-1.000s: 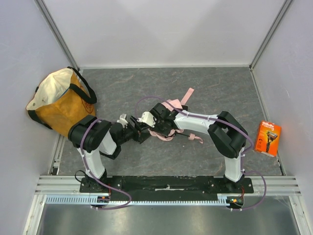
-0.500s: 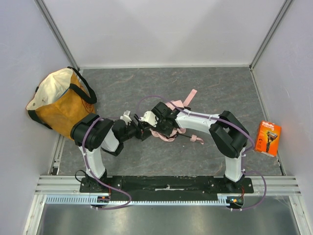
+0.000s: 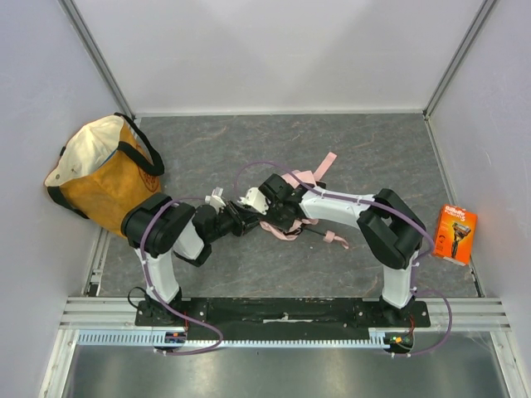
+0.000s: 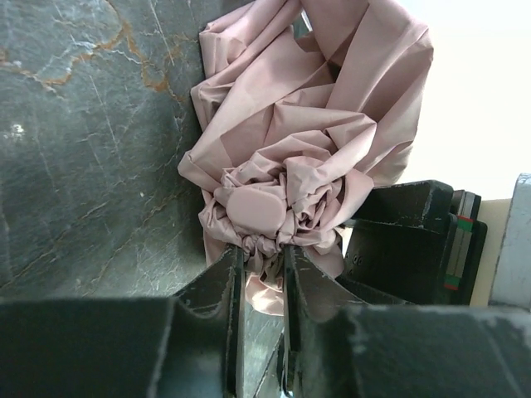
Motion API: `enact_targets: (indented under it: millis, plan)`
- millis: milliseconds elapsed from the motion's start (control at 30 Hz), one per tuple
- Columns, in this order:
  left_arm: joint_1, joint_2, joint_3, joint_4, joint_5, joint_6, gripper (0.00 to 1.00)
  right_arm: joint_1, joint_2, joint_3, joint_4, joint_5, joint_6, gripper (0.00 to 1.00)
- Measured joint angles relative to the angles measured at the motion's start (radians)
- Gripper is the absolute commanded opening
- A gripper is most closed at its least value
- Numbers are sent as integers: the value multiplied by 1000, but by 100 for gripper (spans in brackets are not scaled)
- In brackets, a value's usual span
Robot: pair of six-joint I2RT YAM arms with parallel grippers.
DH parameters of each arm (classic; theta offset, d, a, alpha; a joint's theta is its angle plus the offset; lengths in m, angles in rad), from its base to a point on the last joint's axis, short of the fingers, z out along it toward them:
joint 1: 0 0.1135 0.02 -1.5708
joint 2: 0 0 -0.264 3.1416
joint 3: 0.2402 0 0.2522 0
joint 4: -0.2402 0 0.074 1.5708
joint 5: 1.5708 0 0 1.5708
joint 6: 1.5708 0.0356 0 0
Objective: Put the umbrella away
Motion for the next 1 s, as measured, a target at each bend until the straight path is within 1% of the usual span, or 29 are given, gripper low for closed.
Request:
enact_targets:
  millis: [67, 133, 167, 200, 233, 300, 367, 433, 467, 500, 567, 600, 633, 667, 733, 800, 900, 933, 1000]
  plan:
    - [-1, 15, -3, 23, 0, -4, 9, 2, -5, -13, 17, 6, 3, 39]
    - [-1, 31, -4, 47, 1, -6, 7, 2, -11, -23, 28, 7, 11, 49]
    - [-1, 35, -7, 52, 0, -5, 6, 2, -13, -27, 33, 4, 16, 52]
    - [-1, 40, -11, 56, -1, -5, 2, 2, -17, -34, 38, -5, 22, 55]
    - [0, 42, -15, 58, -1, -5, 2, 2, -23, -43, 45, -14, 27, 57]
    - [0, 42, -21, 61, 2, -4, 2, 2, -35, -60, 58, -31, 32, 56]
    - [0, 40, -25, 62, 5, 2, 2, 1, -42, -70, 66, -37, 33, 50]
    - [0, 35, -27, 60, 11, 11, 2, -1, -43, -72, 70, -38, 33, 36]
    - [1, 31, -28, 57, 14, 16, 2, -3, -43, -72, 70, -39, 31, 26]
    - [3, 27, -29, 56, 21, 19, 2, -5, -43, -72, 72, -40, 31, 17]
    - [8, 20, -29, 55, 29, 27, 3, -8, -42, -71, 74, -45, 23, 7]
    - [10, 20, -29, 54, 33, 32, 5, -8, -39, -69, 74, -45, 21, 3]
    - [14, 19, -30, 46, 42, 44, 11, -8, -35, -68, 76, -44, 22, 0]
    - [18, 19, -30, 41, 50, 53, 18, -10, -33, -67, 77, -45, 21, 0]
    - [24, 12, -31, 34, 65, 66, 37, -10, -34, -67, 78, -44, 23, 0]
    - [29, -10, -33, 10, 79, 85, 52, -10, -39, -72, 82, -44, 28, 0]
    - [37, -110, -33, -96, 98, 128, 64, -10, -55, -85, 95, -43, 48, 0]
    - [37, -163, -33, -145, 101, 150, 66, -10, -62, -89, 97, -46, 61, 0]
    - [37, -270, -33, -236, 105, 190, 66, -10, -76, -97, 95, -56, 90, 0]
